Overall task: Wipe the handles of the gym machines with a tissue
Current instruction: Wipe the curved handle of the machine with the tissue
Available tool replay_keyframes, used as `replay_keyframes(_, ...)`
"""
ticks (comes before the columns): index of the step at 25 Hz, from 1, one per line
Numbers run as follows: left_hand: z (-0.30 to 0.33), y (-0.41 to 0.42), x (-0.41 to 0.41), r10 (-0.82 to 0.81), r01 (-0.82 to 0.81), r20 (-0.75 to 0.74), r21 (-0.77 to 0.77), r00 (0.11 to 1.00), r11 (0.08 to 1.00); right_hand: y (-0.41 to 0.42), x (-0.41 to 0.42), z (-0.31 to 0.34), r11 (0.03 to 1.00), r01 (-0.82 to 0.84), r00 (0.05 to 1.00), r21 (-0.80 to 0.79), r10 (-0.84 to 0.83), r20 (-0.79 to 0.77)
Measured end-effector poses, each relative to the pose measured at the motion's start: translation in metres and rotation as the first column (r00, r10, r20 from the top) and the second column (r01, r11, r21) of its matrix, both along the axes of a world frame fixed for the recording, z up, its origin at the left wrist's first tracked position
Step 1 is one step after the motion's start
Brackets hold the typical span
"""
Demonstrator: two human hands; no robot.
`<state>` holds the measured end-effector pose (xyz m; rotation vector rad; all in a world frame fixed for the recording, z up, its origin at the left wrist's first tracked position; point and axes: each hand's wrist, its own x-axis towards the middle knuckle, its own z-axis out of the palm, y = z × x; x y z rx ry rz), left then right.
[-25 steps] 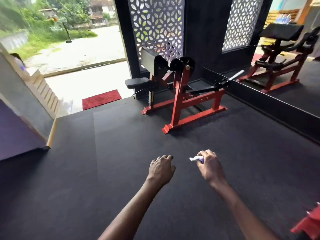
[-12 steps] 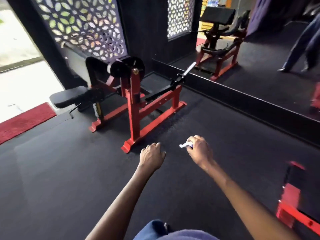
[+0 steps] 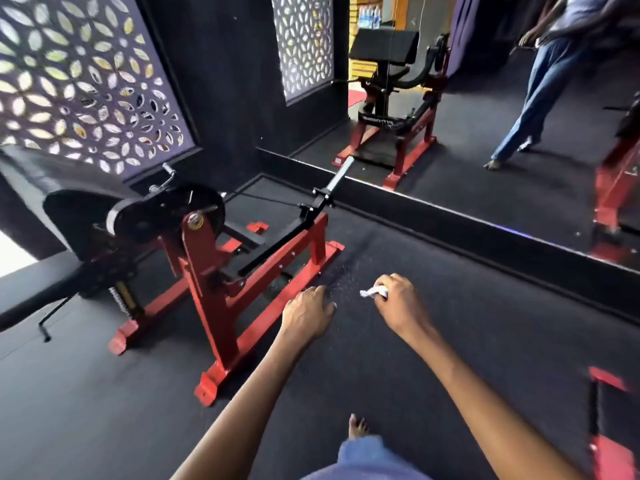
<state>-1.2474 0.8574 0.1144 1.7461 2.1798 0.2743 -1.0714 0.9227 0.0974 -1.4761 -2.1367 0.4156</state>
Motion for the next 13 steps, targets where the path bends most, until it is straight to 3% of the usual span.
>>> replay_keyframes(6,0.023,0.196,-0.031,0.040,-0.040,0.001,0.061,0.999,0.997,0.205,-0.024,0.023,1.000,-0.024,1.000,-0.007,0.024,0.012)
replay_keyframes(13,0.004,0.421,-0.056,0.083,-0.085,0.034,0.070,0.996,0.994,0.440,-0.050,0.016,0.997,-0.066,0.996,-0.048,0.069,0.053)
